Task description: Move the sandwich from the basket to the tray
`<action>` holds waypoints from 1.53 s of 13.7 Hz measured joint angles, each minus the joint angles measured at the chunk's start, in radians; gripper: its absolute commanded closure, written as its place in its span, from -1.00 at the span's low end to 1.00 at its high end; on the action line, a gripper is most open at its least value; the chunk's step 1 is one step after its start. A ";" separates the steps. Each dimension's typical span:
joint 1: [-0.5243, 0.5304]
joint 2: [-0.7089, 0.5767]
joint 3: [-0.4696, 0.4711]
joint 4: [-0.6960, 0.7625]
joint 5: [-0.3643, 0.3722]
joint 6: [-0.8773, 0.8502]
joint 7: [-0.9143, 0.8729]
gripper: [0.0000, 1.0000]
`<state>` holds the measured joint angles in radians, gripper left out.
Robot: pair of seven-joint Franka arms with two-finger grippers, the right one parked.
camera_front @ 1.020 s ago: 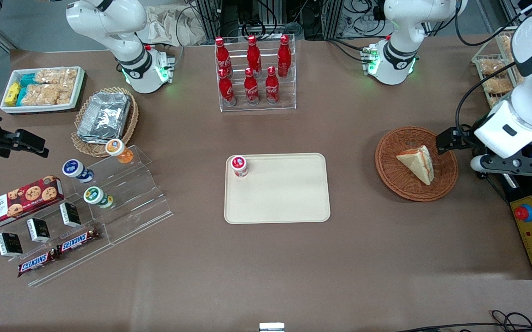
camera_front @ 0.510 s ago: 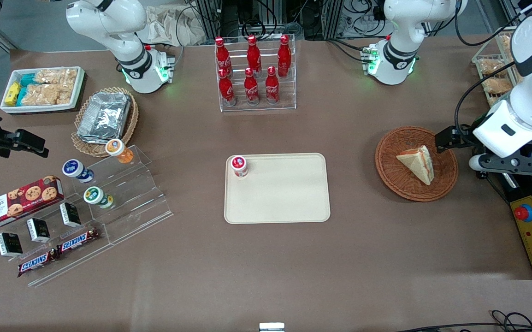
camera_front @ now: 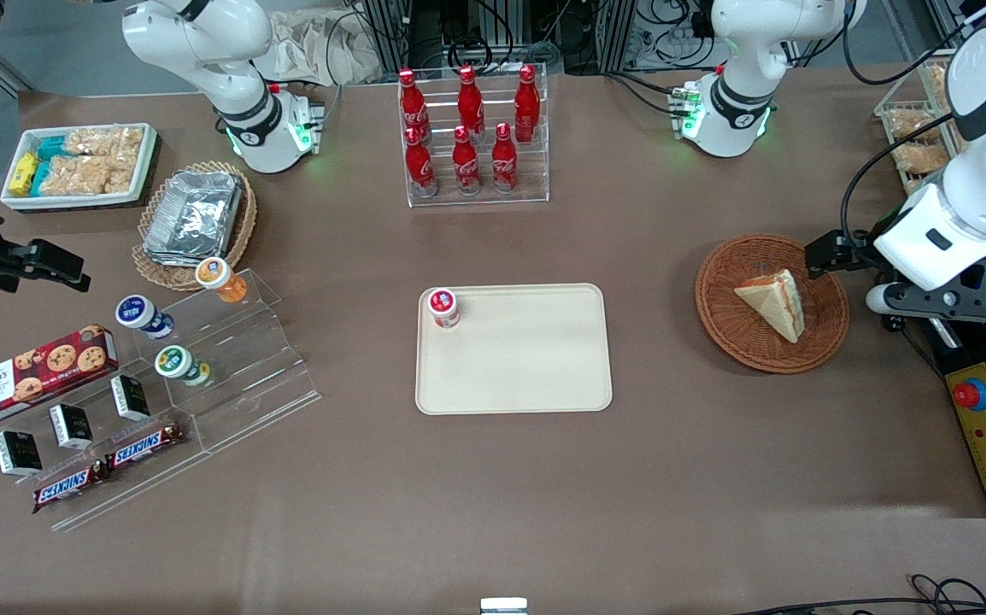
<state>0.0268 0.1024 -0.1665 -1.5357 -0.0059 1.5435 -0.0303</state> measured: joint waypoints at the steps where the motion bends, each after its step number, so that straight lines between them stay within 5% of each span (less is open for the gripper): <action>1: 0.000 0.000 0.000 0.000 0.000 -0.002 0.000 -1.00; 10: 0.000 -0.059 0.003 -0.053 0.000 -0.026 -0.093 -1.00; 21: 0.010 -0.289 0.011 -0.690 0.016 0.398 -0.605 -1.00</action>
<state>0.0367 -0.1867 -0.1551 -2.2253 0.0105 1.9415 -0.6352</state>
